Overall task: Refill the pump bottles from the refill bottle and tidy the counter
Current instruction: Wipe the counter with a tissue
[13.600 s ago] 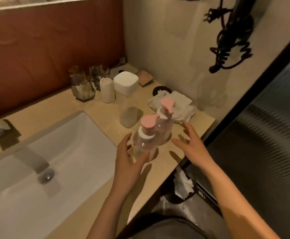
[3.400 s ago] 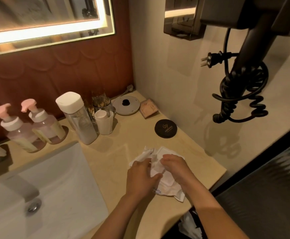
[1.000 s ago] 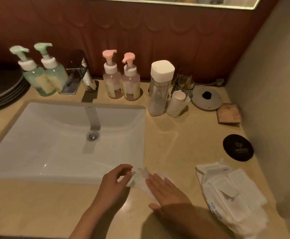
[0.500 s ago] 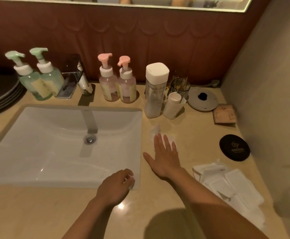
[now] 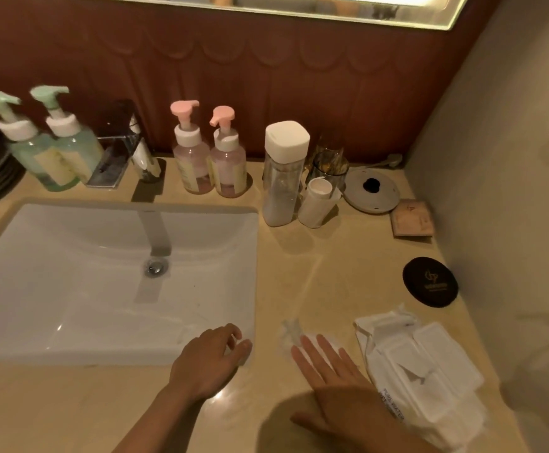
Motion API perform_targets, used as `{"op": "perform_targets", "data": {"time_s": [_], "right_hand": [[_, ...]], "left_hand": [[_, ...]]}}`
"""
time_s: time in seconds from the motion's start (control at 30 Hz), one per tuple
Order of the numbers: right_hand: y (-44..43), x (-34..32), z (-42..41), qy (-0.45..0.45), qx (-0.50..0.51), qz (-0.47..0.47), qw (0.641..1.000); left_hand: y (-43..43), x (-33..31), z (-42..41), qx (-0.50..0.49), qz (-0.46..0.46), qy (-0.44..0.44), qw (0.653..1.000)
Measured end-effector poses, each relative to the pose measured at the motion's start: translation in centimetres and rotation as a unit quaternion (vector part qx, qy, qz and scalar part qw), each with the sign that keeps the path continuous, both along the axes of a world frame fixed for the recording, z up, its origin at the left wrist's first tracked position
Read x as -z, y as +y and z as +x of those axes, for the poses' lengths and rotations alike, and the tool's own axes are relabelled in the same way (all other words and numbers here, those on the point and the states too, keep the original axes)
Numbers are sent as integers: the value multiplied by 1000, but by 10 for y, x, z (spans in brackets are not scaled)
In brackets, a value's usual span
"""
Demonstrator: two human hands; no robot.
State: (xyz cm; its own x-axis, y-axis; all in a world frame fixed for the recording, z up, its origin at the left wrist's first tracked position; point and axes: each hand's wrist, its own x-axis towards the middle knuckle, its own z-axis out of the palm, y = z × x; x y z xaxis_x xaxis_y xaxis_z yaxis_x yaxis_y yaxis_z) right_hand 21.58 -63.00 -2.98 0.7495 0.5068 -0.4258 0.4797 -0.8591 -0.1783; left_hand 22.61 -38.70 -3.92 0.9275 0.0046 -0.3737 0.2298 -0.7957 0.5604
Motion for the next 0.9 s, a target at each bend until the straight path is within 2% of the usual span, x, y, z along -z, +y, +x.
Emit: {"op": "perform_targets", "data": {"time_s": [0.1, 0.17, 0.23, 0.33, 0.43, 0.63, 0.73, 0.9], "right_hand": [[10, 0, 29, -60, 17, 23, 998], [17, -9, 54, -13, 60, 19, 998], [26, -10, 89, -32, 84, 11, 996], [50, -10, 137, -12, 113, 8, 993], [72, -10, 155, -21, 134, 22, 991], [78, -13, 98, -46, 78, 46, 995], [68, -1, 51, -103, 50, 39, 993], [37, 29, -4, -65, 49, 28, 996]], "left_hand": [[-1, -2, 1, -13, -3, 7, 1000], [-3, -3, 2, -16, -7, 17, 1000], [-3, -4, 2, -21, -9, 24, 999], [-2, -7, 2, -26, -12, 33, 999], [-1, -10, 2, -27, -8, 35, 999], [-1, -10, -2, -38, 4, 22, 999], [-2, -10, -3, -38, 10, 18, 999], [-3, -15, -5, -38, 17, 0, 999]]}}
